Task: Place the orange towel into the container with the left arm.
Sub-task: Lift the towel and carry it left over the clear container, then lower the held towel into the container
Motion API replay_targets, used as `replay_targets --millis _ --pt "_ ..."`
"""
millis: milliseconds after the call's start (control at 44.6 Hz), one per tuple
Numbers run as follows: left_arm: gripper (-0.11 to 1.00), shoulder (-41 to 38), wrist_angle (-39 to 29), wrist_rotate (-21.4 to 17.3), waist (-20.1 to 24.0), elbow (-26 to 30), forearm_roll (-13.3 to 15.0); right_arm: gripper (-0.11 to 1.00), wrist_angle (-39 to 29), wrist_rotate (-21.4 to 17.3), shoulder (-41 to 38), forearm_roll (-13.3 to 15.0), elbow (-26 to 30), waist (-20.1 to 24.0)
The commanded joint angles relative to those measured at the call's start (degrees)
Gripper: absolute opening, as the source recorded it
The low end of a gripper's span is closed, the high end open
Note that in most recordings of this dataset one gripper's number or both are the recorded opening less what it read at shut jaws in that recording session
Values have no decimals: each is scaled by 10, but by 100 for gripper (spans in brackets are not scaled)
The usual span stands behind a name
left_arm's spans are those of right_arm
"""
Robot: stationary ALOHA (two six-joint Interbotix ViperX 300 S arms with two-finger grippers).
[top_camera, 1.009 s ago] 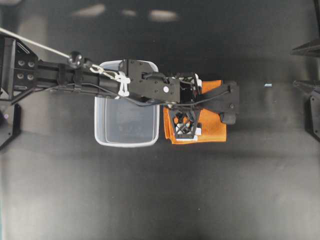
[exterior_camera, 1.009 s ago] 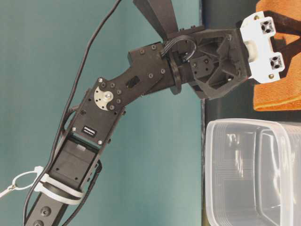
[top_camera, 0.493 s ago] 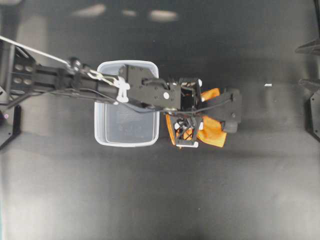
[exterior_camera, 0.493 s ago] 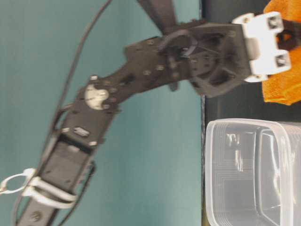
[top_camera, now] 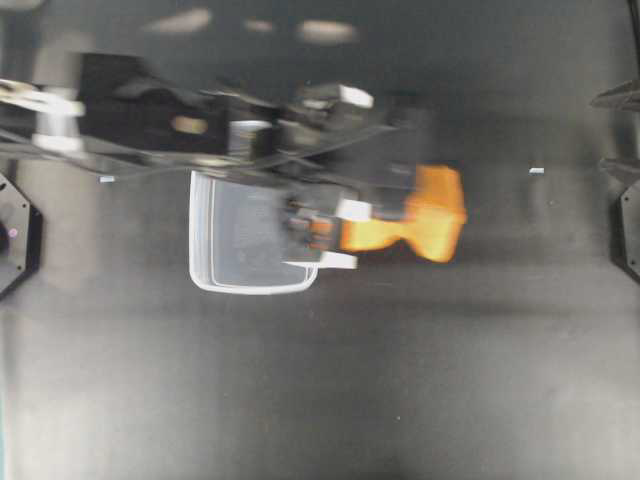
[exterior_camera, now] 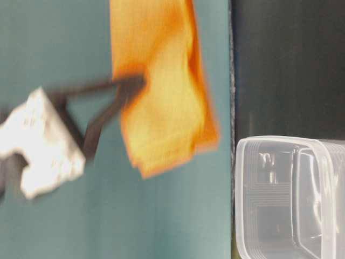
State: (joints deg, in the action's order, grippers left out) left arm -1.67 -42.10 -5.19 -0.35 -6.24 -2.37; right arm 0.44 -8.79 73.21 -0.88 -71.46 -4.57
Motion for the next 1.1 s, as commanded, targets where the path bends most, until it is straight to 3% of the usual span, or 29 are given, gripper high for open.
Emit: replay_targets --millis 0,202,965,1009,1077 --pt "7 63 2 8 8 -66 -3 77 6 0 -4 -2 4 -1" --pt "7 123 11 3 11 -156 -2 77 7 0 -5 -2 2 -1" --pt "7 114 14 9 33 -188 -3 77 10 -1 -6 -2 -4 -1" --pt "10 111 14 10 33 -189 -2 77 11 -1 -5 -2 -4 -1" --pt "24 105 14 9 33 -188 -2 77 11 -1 -5 -2 -5 -1"
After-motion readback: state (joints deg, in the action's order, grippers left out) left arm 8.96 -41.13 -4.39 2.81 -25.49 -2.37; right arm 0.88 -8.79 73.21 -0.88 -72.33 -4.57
